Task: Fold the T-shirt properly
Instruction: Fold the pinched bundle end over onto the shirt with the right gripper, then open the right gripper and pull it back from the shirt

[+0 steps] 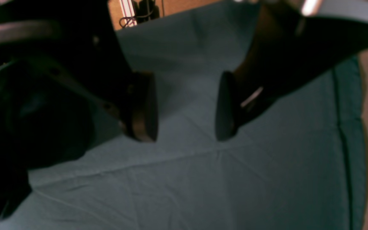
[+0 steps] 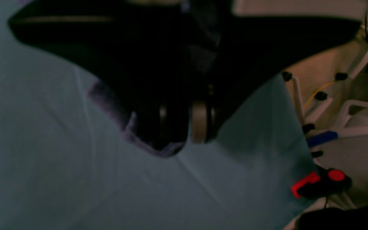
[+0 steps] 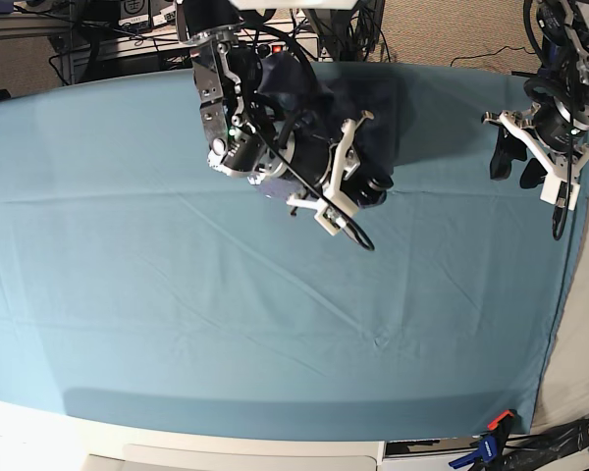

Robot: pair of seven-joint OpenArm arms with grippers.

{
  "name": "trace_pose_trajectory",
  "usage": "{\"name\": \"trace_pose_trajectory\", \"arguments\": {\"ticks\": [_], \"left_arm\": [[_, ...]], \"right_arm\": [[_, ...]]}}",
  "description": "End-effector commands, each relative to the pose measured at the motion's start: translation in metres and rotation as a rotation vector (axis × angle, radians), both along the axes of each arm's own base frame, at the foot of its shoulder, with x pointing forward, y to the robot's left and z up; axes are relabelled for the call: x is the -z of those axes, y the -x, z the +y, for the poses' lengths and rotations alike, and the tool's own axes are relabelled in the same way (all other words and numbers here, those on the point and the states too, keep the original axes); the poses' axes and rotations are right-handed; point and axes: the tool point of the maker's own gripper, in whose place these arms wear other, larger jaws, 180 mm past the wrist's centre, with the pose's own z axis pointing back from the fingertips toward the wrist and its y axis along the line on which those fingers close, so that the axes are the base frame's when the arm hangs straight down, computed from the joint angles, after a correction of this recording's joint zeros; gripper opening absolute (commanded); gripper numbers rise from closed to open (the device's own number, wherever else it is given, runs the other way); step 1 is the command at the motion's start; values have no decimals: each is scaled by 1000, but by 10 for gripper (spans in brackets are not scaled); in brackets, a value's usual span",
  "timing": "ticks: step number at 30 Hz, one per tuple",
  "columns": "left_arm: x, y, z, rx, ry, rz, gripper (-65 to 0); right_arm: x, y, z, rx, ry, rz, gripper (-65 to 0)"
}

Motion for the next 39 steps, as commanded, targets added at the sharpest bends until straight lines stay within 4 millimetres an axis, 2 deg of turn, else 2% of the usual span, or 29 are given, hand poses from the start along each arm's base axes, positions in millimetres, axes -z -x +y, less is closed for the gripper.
{"name": "trace_pose_trajectory", "arguments": {"ticks": [1, 5, 10, 14, 18, 21, 25, 29, 33, 37, 39], "left_arm": [[-11, -4, -1, 13, -4, -42, -334], [-11, -4, -3, 28, -3, -45, -334], [-11, -4, -3, 28, -3, -45, -334], [-11, -4, -3, 28, -3, -46, -334], [-11, -4, -3, 28, -3, -45, -334], [-11, -4, -3, 28, -3, -44, -334], [-11, -4, -3, 29, -5, -42, -334], [-11, -4, -3, 29, -5, -42, -334], [-11, -3, -3, 29, -4, -41, -334], [-11, -3, -3, 29, -4, -42, -334], [-11, -4, -3, 29, -4, -42, -334]], "right_arm": [[-28, -11, 11, -2, -88, -63, -548], [-54, -25, 18, -23, -144, -112, -542], [-65, -36, 17, -31, -130, -152, -542], [-63, -34, 18, -38, -126, -139, -542], [-70, -31, 21, -51, -170, -124, -542], [-83, -27, 20, -64, -176, -149, -542], [-108, -19, 7, -72, -97, -241, -542], [-125, -14, -17, 7, -77, -309, -543], [-131, -12, -57, 133, -48, -343, -543], [-120, -6, -112, 269, 52, -335, -543], [-109, -1, -139, 339, 103, -295, -576]]}}
